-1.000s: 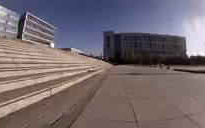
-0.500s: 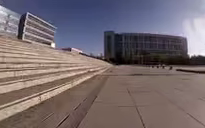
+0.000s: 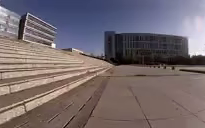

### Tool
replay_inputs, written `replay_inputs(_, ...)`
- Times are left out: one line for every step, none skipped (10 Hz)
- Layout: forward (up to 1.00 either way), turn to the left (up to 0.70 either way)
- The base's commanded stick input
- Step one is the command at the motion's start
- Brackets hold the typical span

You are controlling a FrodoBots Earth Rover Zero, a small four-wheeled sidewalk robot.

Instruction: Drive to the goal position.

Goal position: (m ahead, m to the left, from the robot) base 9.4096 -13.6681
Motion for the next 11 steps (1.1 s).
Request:
replay_inputs(0.7,0.0)
replay_inputs(0.7,0.0)
replay_inputs(0.7,0.0)
replay_inputs(0.7,0.0)
replay_inputs(0.7,0.0)
replay_inputs(0.7,0.0)
replay_inputs(0.7,0.0)
replay_inputs(0.7,0.0)
replay_inputs(0.7,0.0)
replay_inputs(0.7,0.0)
replay_inputs(0.7,0.0)
